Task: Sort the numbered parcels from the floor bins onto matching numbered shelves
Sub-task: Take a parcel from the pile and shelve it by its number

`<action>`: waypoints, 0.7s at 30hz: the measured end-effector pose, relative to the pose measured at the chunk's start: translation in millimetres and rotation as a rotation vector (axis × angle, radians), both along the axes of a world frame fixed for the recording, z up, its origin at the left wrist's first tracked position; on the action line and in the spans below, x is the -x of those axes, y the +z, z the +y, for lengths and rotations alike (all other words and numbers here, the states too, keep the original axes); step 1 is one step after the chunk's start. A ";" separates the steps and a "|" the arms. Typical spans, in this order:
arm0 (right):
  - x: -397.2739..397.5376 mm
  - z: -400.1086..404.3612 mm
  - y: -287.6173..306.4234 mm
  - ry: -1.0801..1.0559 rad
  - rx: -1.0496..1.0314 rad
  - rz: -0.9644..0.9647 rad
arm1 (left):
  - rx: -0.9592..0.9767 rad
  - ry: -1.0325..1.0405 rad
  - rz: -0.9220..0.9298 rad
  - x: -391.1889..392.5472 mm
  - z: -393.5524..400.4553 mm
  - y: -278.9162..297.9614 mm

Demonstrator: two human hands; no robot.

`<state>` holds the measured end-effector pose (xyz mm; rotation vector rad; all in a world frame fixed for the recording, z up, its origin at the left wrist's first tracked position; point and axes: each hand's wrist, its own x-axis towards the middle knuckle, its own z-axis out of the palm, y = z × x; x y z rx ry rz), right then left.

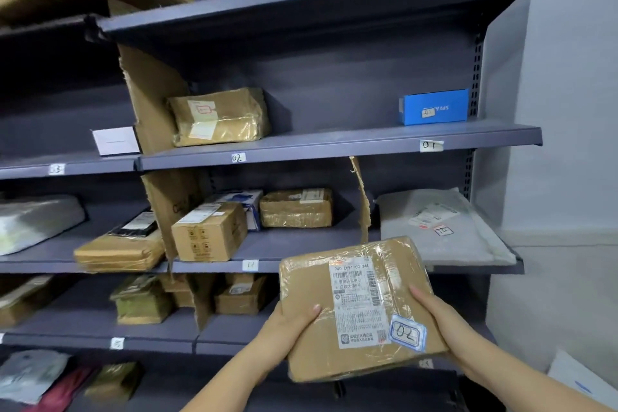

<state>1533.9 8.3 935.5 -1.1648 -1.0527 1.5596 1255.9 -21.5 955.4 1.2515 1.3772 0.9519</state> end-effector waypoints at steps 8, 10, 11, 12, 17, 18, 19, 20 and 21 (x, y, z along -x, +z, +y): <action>37.1 30.3 54.3 0.056 -0.138 0.006 | -0.099 0.073 0.112 35.2 2.1 73.0; 46.0 36.7 78.7 0.045 -0.178 0.036 | -0.167 0.096 0.149 46.2 4.8 103.1; 52.1 37.0 93.3 0.038 -0.193 0.064 | -0.194 0.121 0.159 52.1 6.2 116.6; 58.8 39.5 108.6 0.036 -0.216 0.088 | -0.207 0.141 0.153 58.7 8.2 130.9; 93.3 39.8 177.8 0.158 -0.437 0.011 | -0.135 0.199 0.114 99.0 21.2 192.6; 102.8 42.9 189.9 0.185 -0.477 -0.024 | -0.124 0.221 0.107 109.9 25.7 202.7; 113.9 45.2 202.4 0.210 -0.504 -0.052 | -0.121 0.243 0.089 122.1 31.5 211.6; 126.2 52.6 212.4 0.225 -0.529 -0.088 | -0.124 0.257 0.064 134.0 37.6 220.4; 140.4 57.6 223.1 0.222 -0.551 -0.122 | -0.130 0.268 0.042 146.9 44.0 229.7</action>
